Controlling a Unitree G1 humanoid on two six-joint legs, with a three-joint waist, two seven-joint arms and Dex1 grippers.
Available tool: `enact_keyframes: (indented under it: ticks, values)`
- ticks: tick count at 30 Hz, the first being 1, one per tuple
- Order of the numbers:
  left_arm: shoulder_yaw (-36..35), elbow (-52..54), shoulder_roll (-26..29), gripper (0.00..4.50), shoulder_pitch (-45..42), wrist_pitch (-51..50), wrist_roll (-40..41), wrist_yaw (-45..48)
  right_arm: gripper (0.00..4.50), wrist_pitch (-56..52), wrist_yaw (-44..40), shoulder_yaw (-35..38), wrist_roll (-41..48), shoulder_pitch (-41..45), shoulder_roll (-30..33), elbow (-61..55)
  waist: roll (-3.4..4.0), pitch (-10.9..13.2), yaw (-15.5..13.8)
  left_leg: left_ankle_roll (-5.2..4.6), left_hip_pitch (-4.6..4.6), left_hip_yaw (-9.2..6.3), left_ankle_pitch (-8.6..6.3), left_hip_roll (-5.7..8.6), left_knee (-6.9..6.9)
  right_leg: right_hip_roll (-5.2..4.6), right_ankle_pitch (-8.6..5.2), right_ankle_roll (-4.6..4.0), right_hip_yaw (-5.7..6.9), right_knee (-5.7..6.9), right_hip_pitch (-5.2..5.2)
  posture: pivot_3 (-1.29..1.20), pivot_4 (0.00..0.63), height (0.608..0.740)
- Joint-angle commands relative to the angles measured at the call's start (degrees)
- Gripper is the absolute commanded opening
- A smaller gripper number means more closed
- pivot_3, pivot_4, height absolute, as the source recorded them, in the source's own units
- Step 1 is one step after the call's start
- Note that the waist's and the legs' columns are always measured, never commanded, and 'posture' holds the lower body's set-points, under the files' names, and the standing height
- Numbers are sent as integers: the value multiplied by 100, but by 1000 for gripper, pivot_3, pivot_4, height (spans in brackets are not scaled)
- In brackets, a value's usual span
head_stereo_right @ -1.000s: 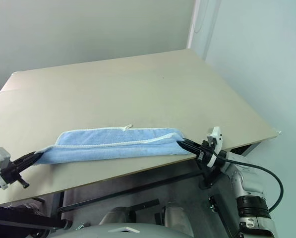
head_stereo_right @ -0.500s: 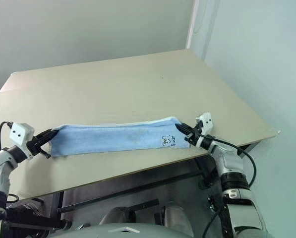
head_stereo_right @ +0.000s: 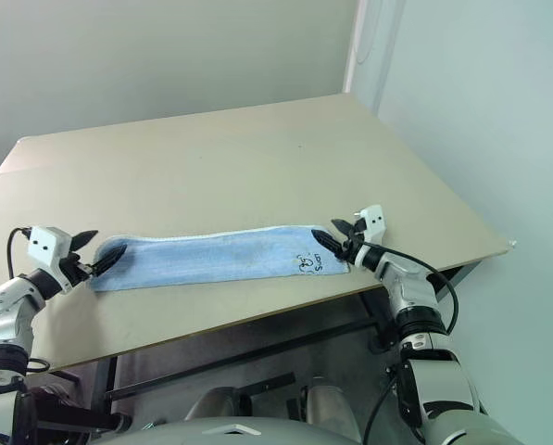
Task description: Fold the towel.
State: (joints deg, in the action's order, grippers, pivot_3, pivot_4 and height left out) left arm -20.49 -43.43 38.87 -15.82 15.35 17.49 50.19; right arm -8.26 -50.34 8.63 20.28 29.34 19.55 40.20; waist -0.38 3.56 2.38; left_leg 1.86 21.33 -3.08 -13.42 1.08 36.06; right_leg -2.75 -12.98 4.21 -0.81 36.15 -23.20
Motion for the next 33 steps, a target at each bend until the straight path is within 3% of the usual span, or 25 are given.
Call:
enact_keyframes:
  ticks: [1, 6, 12, 17, 26, 33]
  values:
    - [-338, 885, 23, 4500, 144, -183, 419, -145, 4484, -1164, 43, 278, 421, 256, 357, -531, 1, 0, -8, 0, 1, 0, 0, 1, -1, -3, 0, -1, -1, -1, -1, 0, 0, 740]
    - [-454, 2857, -9, 4500, 1086, -1157, 1203, 164, 4484, -4393, -432, 326, 1337, 458, 1315, -1071, 4, 2, -6, -1, 10, 12, -1, 7, -9, -17, 10, -21, -13, -8, -12, 0, 0, 740]
    - [-237, 4335, -5, 4500, 2037, -1879, 1487, 442, 4484, -6142, -648, 208, 1739, 211, 1830, -1361, 8, 4, 10, 0, 6, 12, -3, -6, -8, -5, -5, 0, -10, -15, -13, 0, 0, 740]
    - [-36, 4533, -176, 4500, 2063, -2053, 1402, 395, 4484, -6724, -647, 51, 1840, -58, 1825, -1634, 21, 11, 12, 4, 10, 14, -6, -5, 1, 5, -6, 1, -3, -38, -7, 0, 0, 740]
    - [376, 4582, -189, 4500, 2167, -2099, 1030, 432, 4484, -6817, -706, -156, 1836, -409, 1713, -1932, -1, -2, 14, -27, 15, 31, -31, -4, -8, 8, -2, 7, -9, -75, 3, 0, 0, 740]
    - [488, 4565, -268, 4500, 2076, -2108, 962, 401, 4484, -6894, -515, -189, 1975, -258, 1151, -2137, -1, -2, 27, -27, 9, 43, -32, -35, -11, 29, -2, 5, -7, -72, -1, 0, 0, 740]
